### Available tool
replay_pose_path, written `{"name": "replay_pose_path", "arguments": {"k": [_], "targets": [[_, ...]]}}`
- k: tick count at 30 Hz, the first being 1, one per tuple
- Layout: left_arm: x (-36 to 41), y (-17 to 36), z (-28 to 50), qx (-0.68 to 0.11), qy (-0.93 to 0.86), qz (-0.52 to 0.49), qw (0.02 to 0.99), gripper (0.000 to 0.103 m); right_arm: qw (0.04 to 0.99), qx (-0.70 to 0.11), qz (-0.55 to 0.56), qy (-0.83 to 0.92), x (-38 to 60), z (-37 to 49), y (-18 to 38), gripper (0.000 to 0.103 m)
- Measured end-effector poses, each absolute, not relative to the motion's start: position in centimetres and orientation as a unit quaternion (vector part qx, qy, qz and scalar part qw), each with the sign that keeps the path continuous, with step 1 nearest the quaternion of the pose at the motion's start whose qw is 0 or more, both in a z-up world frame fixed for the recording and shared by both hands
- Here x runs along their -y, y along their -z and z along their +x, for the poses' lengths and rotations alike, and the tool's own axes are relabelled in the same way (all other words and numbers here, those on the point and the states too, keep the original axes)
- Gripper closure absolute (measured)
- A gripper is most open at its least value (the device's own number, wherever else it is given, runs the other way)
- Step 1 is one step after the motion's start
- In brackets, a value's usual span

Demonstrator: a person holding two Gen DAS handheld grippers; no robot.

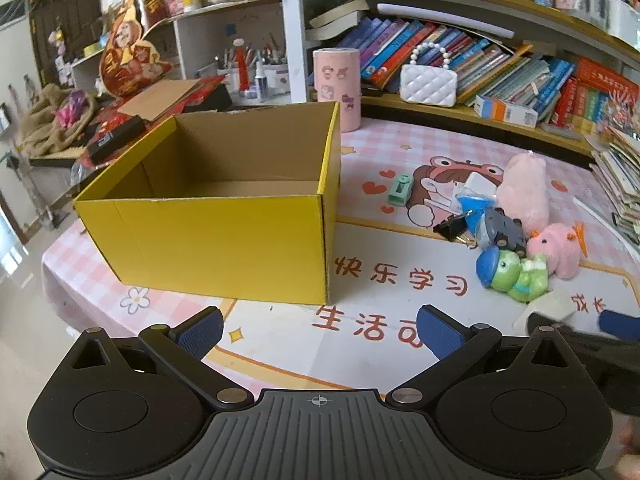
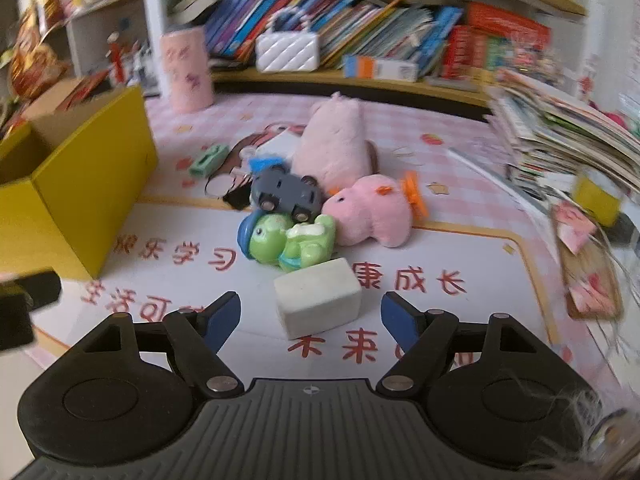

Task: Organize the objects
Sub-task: 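Grasp the white eraser block with the right gripper while the left gripper grasps the green turtle toy, then carry the white eraser and green turtle toy over the yellow box with both grippers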

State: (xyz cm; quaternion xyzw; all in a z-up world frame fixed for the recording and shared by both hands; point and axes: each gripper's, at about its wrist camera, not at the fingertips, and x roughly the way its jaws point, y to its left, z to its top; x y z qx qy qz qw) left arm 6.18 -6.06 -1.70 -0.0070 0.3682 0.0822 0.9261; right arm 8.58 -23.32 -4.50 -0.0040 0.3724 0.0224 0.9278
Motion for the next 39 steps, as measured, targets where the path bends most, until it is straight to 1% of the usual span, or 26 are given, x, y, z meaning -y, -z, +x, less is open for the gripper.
{"name": "replay_pose_path", "arguments": {"k": [7,8,9,10,11,13,16,22,27,29,31,33,34,35,36,39], "targets": [[7.6,1.4,6.7,-0.368,-0.099,-0.005,0.924,0.000,0.917,-0.391,-0.036,-0.072,23.7,11.3,6.9,0.027],[7.8,1.3,6.9,-0.368,-0.099,-0.004,0.924,0.000,0.916,-0.390,-0.039,-0.079,23.7,11.5,7.2,0.029],[8.1,1.2,7.0,-0.368,-0.098,-0.004,0.925,0.000,0.916,-0.390,-0.042,-0.087,23.9,11.8,7.4,0.034],[8.4,1.1,7.3,-0.367,-0.096,-0.004,0.925,0.001,0.916,-0.388,-0.047,-0.089,24.0,12.0,7.5,0.045],[8.7,1.0,7.5,-0.366,-0.093,-0.003,0.926,0.001,0.916,-0.387,-0.050,-0.090,24.4,12.1,7.5,0.050],[9.7,0.9,8.2,-0.364,-0.084,0.000,0.928,0.001,0.913,-0.393,-0.030,-0.103,25.6,12.1,7.1,0.052],[11.7,1.2,9.7,-0.368,-0.061,0.007,0.928,0.000,0.919,-0.387,-0.013,-0.077,28.0,11.7,6.1,0.053],[16.8,2.5,12.7,-0.376,0.011,0.027,0.926,0.001,0.940,-0.342,0.001,-0.008,33.3,10.7,3.7,0.054],[19.6,4.4,15.4,-0.390,0.049,0.040,0.919,0.001,0.945,-0.327,0.017,0.013,35.7,10.7,2.9,0.054],[20.0,5.6,16.5,-0.405,0.055,0.038,0.912,0.007,0.944,-0.330,0.019,0.016,36.0,10.7,3.1,0.054],[20.3,6.7,17.6,-0.421,0.060,0.040,0.904,0.008,0.941,-0.336,0.018,0.018,36.2,10.6,3.2,0.054],[20.7,7.5,18.2,-0.429,0.064,0.047,0.900,0.012,0.940,-0.341,0.018,0.017,36.3,10.6,3.4,0.054],[20.9,7.8,18.3,-0.431,0.066,0.050,0.898,0.015,0.939,-0.343,0.018,0.016,36.2,10.6,3.5,0.054],[20.9,8.2,18.4,-0.434,0.067,0.054,0.897,0.022,0.939,-0.344,0.017,0.015,36.1,10.5,3.5,0.054],[21.0,8.4,18.5,-0.435,0.064,0.058,0.896,0.024,0.938,-0.345,0.016,0.014,36.0,10.4,3.5,0.054],[21.0,8.4,18.1,-0.426,0.065,0.064,0.900,0.027,0.939,-0.344,0.014,0.012,35.5,10.1,3.4,0.054]]}}
